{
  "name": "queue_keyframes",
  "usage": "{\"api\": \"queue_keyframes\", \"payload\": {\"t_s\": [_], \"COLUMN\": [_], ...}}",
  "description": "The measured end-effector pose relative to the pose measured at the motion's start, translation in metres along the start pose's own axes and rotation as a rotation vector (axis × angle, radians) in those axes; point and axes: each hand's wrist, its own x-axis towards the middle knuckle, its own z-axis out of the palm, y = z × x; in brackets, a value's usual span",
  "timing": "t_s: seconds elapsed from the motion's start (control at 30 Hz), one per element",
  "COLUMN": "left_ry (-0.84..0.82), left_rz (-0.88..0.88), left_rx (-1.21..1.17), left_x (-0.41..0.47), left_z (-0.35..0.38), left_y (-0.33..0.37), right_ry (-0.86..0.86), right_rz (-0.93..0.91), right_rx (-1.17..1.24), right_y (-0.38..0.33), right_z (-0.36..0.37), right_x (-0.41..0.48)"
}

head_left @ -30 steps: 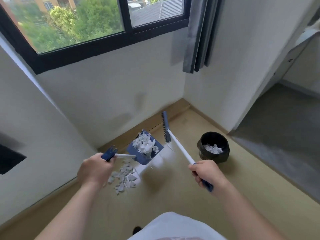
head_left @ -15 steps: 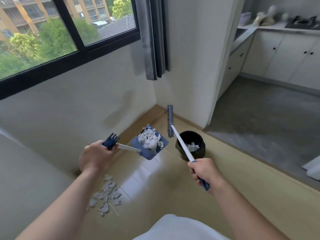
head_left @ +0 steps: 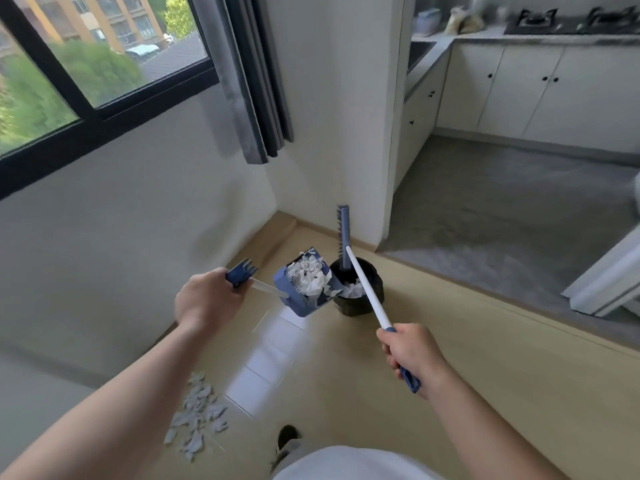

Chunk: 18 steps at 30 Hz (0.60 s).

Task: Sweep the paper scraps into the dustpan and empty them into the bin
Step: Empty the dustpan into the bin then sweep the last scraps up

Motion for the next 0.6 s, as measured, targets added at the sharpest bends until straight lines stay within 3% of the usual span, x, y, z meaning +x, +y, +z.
{"api": "queue_keyframes", "payload": {"t_s": [0.6], "left_ry": [-0.12], "left_rz": [0.3], "left_rx": [0.039], "left_x": [0.138], "left_z": [0.048], "left_y": [0.035], "right_ry": [0.194], "right_rz": [0.123], "right_rx": [0.065], "right_y": [-0.029], "right_z": [0.043], "right_x": [0.032]}}
